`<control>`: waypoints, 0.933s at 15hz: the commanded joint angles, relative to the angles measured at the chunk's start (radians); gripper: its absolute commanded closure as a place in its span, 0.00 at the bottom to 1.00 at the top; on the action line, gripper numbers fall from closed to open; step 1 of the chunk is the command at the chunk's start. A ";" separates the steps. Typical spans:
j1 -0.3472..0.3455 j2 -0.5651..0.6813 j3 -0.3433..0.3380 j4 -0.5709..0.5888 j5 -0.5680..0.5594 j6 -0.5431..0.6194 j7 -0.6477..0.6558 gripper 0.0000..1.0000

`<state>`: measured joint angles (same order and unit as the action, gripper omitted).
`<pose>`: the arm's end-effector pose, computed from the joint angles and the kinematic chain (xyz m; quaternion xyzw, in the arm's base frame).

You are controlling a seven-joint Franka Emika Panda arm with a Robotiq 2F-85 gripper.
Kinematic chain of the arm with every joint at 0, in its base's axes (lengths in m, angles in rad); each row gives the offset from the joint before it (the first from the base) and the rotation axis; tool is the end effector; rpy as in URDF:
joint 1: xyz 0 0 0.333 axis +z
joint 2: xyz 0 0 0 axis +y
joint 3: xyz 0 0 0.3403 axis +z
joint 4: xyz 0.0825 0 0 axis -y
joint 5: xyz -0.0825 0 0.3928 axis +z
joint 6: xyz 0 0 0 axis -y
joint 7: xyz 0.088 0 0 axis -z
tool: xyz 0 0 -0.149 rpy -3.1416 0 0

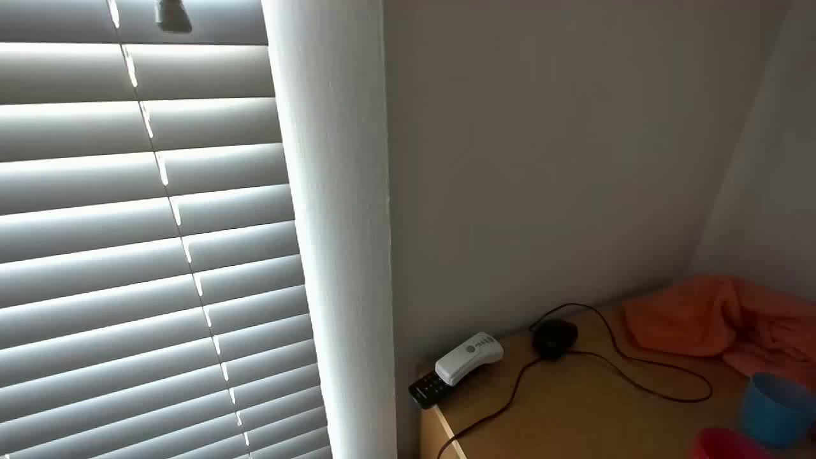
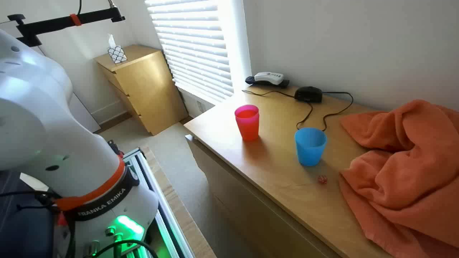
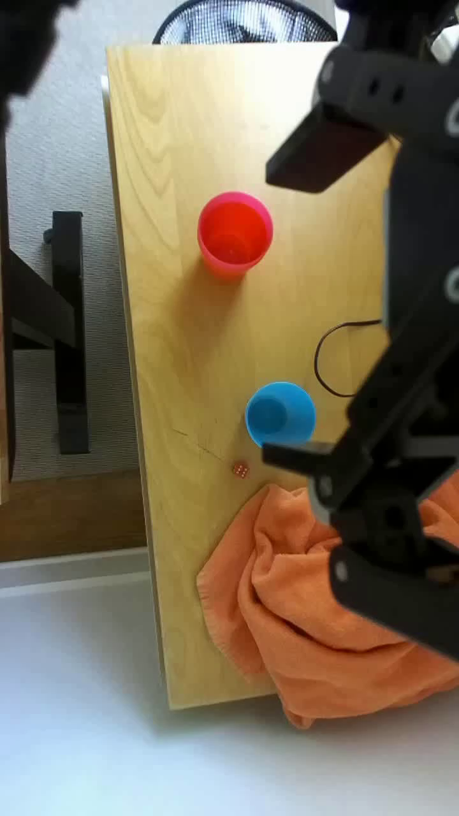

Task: Remove the pink cup from the orange cup and put it on the table

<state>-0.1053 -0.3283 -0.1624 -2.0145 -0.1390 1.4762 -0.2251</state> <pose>0.4015 -0.1408 0.5527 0.9933 -0.0133 -0.1138 0.0168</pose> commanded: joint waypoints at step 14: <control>0.030 -0.007 0.083 -0.283 0.177 0.197 0.281 0.00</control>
<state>-0.0813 -0.2979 -0.0930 -2.1803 -0.0437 1.5876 -0.0494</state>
